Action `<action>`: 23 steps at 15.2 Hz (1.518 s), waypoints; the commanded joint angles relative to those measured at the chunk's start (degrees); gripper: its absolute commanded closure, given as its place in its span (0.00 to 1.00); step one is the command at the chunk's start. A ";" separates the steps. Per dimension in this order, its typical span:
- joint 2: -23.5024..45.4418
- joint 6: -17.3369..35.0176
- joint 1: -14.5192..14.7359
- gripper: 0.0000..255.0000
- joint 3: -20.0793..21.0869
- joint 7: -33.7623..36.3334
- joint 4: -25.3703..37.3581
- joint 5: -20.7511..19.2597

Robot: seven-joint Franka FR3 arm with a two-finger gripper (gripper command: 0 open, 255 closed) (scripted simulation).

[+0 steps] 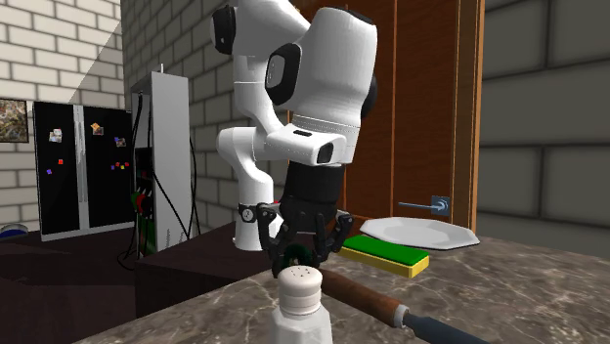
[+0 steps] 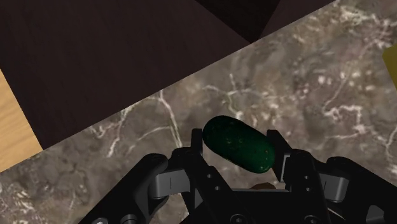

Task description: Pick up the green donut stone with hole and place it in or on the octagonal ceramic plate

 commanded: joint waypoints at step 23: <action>-9.56 -9.97 1.81 1.00 3.35 0.63 0.87 5.55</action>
